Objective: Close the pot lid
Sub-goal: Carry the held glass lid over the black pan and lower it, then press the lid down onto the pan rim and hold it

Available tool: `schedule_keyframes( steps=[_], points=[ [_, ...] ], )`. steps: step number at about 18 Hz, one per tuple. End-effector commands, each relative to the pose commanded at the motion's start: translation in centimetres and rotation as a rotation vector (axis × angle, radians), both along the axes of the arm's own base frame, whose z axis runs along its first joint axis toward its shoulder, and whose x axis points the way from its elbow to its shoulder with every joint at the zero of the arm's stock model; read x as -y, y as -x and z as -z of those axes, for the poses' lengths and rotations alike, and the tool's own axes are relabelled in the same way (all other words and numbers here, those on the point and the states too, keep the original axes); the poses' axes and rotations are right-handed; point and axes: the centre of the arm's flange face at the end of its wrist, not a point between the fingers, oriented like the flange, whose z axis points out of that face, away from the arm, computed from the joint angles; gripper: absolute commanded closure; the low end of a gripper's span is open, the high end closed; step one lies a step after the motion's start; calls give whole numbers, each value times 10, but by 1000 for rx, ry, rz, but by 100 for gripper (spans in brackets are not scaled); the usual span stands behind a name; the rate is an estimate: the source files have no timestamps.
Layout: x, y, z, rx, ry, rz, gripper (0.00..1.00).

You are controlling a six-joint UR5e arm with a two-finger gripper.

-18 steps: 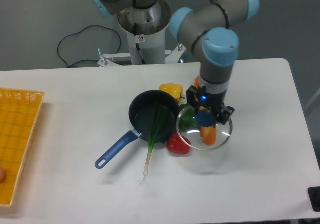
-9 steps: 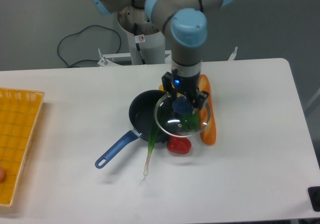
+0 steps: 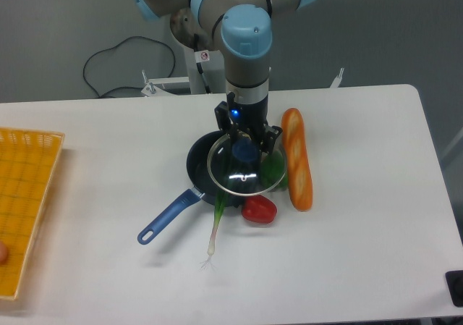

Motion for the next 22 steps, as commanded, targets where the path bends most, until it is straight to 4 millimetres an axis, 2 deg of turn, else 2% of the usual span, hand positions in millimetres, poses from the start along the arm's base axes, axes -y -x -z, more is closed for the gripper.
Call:
schedule_keyframes(
  steps=[8,22],
  points=[
    [-5,-22,12,26,8,-19,41],
    [-6,-30,33,43,12,-46,41]
  ],
)
